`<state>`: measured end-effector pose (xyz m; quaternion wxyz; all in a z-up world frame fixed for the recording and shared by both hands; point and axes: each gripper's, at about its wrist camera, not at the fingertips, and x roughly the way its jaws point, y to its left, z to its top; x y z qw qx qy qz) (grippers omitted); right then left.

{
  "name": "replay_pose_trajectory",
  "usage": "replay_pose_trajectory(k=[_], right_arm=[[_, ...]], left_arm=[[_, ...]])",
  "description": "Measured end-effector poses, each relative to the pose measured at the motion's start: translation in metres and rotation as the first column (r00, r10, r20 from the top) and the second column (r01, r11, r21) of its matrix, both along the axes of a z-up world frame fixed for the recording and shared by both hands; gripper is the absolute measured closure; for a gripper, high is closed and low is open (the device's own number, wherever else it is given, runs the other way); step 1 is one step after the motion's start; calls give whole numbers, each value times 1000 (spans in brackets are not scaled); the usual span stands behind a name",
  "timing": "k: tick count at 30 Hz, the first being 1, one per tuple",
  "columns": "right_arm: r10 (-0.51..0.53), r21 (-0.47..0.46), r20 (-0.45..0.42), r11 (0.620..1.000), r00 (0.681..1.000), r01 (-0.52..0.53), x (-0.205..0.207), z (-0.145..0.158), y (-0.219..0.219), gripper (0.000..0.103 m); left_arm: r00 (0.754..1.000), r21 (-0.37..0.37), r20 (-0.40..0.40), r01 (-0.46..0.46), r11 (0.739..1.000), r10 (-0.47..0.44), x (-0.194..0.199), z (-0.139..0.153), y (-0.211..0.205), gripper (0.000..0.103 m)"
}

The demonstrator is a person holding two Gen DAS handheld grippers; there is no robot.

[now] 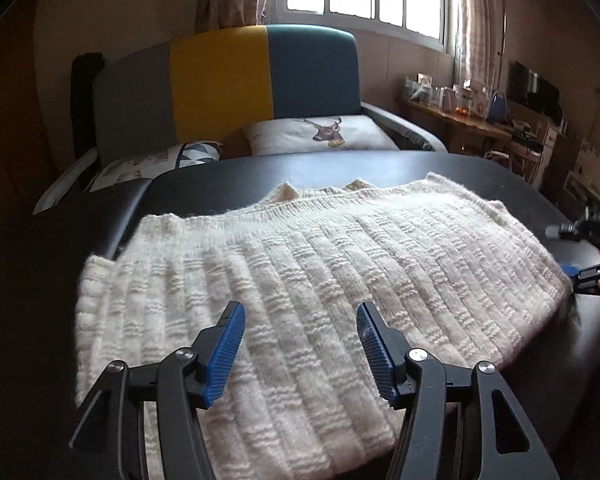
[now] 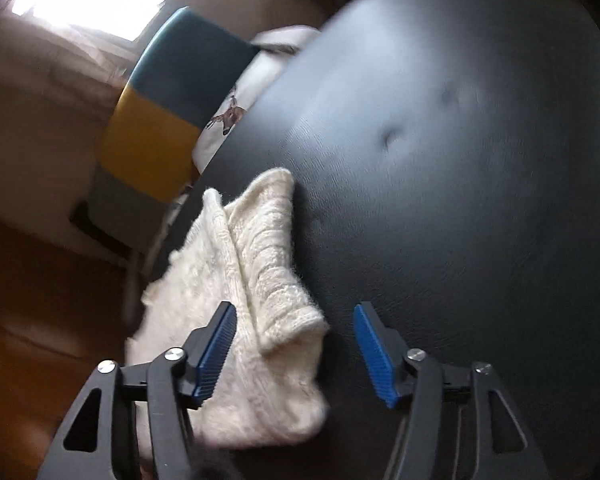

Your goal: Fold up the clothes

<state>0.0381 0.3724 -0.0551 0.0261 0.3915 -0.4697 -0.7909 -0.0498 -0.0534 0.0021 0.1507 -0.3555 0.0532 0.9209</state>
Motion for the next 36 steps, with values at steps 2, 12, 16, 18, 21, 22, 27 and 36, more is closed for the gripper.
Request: replay_pose_trajectory(k=[2, 12, 16, 18, 21, 22, 27, 36], right_arm=[[14, -18, -17, 1000, 1000, -14, -6, -1, -3, 39], [211, 209, 60, 953, 976, -219, -52, 5, -59, 71], [205, 236, 62, 948, 977, -214, -48, 6, -62, 76], [190, 223, 47, 955, 981, -196, -43, 4, -61, 77], [166, 189, 26, 967, 986, -168, -38, 1, -54, 78], [161, 180, 22, 970, 987, -163, -38, 0, -53, 78], [150, 157, 13, 976, 989, -150, -42, -1, -56, 78], [111, 82, 40, 990, 993, -114, -40, 14, -52, 81]], left_arm=[[1000, -6, 18, -7, 1000, 7, -6, -2, 1, 42], [997, 10, 76, -33, 999, 32, -8, -9, 4, 39], [996, 102, 82, -50, 993, 42, -6, 3, 15, 42], [996, 95, 73, -58, 994, 51, -4, 6, 26, 75], [995, 123, 98, -30, 992, 18, 9, -2, 42, 88], [995, 126, 102, -16, 992, 3, 13, -6, 48, 90], [994, 49, 83, 66, 997, -70, 33, -23, 76, 95], [993, 77, 92, 67, 995, -74, 29, -36, 71, 95]])
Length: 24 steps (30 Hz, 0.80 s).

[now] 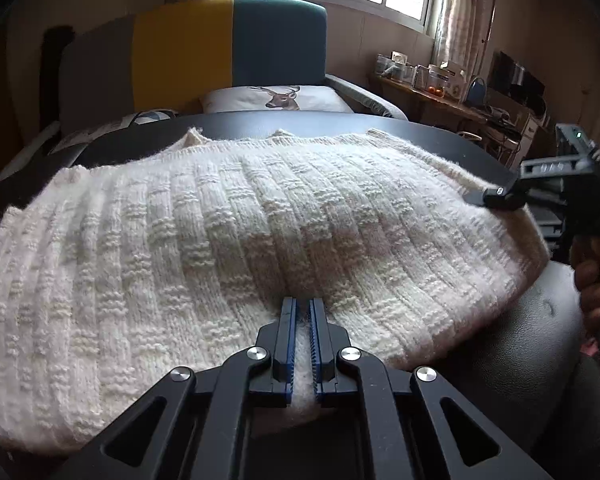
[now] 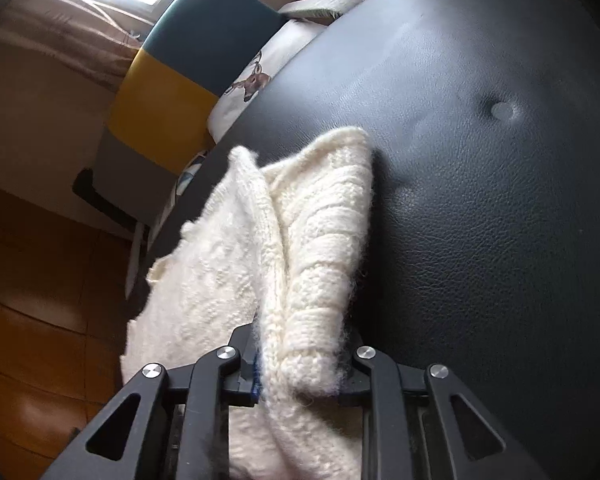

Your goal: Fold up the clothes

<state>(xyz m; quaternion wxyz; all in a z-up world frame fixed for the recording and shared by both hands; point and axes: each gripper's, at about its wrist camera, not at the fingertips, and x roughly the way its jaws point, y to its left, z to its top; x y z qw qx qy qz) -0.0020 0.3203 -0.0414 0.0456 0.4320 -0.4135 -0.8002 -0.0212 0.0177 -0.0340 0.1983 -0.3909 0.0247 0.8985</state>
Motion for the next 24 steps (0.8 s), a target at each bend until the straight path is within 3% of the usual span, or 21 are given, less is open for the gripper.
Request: replay_pose_trajectory(k=[5, 7, 11, 16, 19, 21, 24], right_arm=[[-2, 21, -16, 1000, 1000, 2, 2, 37, -10, 82], [6, 37, -22, 999, 1000, -5, 3, 54, -16, 83], [6, 11, -53, 1000, 999, -5, 4, 88, -26, 84], [14, -41, -88, 999, 996, -17, 1, 121, -42, 85], [39, -44, -104, 998, 994, -44, -5, 141, -62, 85], [73, -17, -118, 997, 990, -75, -10, 158, -85, 85], [129, 25, -135, 992, 982, -127, -21, 179, -124, 85]], left_arm=[[999, 111, 34, -1, 994, -3, -2, 18, -28, 95], [997, 127, -33, -59, 990, 64, -4, 35, -55, 93], [974, 60, -122, -185, 981, 191, -20, 54, -120, 59], [966, -77, -84, -252, 965, 245, -44, 36, -175, 59], [967, 24, 5, -254, 967, 254, -48, 13, -197, 58], [963, 92, 14, -270, 958, 270, -44, 10, -205, 57], [963, 118, 25, -269, 956, 268, -43, 7, -208, 57]])
